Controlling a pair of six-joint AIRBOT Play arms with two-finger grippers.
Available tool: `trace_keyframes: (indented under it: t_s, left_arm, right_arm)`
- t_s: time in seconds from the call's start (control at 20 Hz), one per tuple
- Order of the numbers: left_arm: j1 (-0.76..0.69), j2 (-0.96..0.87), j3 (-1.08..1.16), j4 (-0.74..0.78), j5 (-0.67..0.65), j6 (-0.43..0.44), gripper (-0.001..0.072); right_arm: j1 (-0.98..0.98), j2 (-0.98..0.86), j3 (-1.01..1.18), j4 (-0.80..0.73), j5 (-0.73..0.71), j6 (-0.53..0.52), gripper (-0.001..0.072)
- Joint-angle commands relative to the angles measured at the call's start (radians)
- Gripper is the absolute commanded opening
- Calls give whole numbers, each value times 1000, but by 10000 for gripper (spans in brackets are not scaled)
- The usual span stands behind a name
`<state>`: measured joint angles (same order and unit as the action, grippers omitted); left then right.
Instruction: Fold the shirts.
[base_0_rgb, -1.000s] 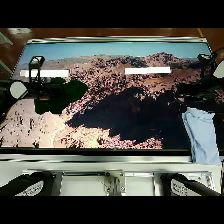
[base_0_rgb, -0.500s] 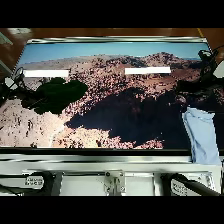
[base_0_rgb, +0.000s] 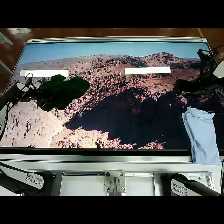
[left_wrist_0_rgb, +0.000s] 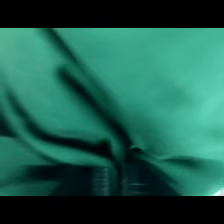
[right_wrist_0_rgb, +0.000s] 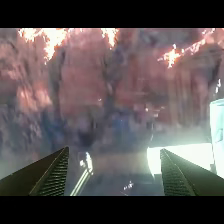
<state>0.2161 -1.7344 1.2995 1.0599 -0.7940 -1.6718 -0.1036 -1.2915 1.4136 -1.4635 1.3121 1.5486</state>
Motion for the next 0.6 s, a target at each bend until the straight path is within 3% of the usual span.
trace_keyframes:
  t_s: [0.0,0.25,0.4,0.55]
  left_arm:
    - [-35,19,8,-103,-15,139,36]
    - [-164,283,7,-103,-224,319,35]
    - [-349,419,7,-103,-339,324,35]
    - [-607,432,-7,-103,-349,242,36]
  right_arm:
    - [1,0,1,-2,3,-1,686]
    - [1,13,2,-17,37,-68,686]
    - [1,72,2,-10,55,-70,686]
    - [1,147,2,-12,103,-92,686]
